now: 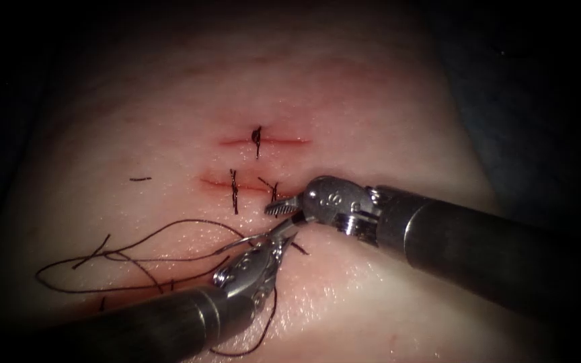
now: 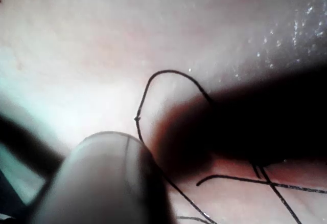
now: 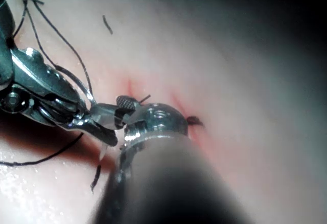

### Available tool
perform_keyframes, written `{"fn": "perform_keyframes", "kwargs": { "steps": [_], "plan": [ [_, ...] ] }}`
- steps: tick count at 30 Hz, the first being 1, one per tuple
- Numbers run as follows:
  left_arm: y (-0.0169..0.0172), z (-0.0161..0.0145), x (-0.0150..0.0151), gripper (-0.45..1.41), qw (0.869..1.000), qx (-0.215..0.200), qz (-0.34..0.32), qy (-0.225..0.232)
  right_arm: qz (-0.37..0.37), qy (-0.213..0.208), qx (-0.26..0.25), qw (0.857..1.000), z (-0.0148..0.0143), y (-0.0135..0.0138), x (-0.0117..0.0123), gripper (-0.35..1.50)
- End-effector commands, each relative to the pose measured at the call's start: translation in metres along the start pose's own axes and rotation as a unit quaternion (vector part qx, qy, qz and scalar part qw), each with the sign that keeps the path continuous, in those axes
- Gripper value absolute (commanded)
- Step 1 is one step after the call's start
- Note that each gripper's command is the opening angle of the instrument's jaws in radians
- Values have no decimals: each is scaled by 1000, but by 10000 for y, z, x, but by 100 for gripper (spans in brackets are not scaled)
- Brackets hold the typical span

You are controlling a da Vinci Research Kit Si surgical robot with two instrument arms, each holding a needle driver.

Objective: Wound Closure

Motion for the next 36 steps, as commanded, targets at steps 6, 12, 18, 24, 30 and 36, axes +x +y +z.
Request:
{"fn": "perform_keyframes", "kwargs": {
  "steps": [6, 12, 18, 24, 30, 36],
  "plan": [
    [-4, 7, 2, -45, 1000, 1, 12, -1, 8, -18, 7, 1000, 12, 7, 8, -35],
    [-1, 14, 0, 41, 1000, -1, 10, -1, 23, 0, 20, 1000, 8, 7, 11, -35],
    [3, 16, 6, 68, 998, 18, -44, -36, 33, 33, 1, 999, -5, 17, 16, -35],
    [5, 14, 9, 81, 996, 32, -81, -32, 43, 56, -20, 997, -20, 26, 20, -35],
    [27, -9, 4, 68, 942, 51, -333, 0, 52, 86, -54, 993, -42, 40, 11, -35],
    [36, -28, -3, 46, 794, 64, -601, 64, 52, 101, -66, 991, -47, 41, 3, -35]
  ]
}}
